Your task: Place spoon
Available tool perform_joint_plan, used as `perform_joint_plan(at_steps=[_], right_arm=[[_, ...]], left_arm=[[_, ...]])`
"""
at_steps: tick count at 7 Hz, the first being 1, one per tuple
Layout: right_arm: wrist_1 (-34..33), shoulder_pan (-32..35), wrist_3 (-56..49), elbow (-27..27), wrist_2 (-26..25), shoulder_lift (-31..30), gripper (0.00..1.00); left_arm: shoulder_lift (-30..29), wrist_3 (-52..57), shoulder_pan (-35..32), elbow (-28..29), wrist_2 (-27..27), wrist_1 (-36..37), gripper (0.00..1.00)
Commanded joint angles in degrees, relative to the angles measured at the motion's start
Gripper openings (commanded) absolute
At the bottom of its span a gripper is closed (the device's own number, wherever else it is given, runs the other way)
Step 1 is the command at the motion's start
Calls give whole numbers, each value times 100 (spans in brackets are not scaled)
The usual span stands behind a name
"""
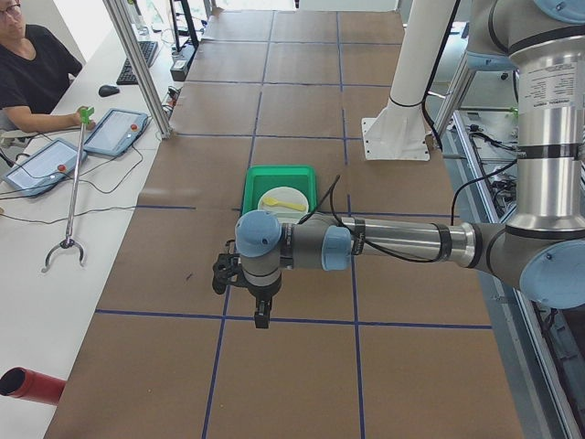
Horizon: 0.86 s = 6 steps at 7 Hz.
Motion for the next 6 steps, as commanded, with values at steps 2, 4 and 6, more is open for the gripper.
perform_joint_plan(at_steps=[2,4,6], right_arm=[[9,0,4,0,0,0,100],[0,0,-5,0,0,0,100],[0,0,-5,0,0,0,100]], left_arm=[[-234,-1463,838,-1138,-3,1,100],[-759,-2298,1830,-1526,-4,1,100],[-1349,-3256,2570,-1519,179,10,100]])
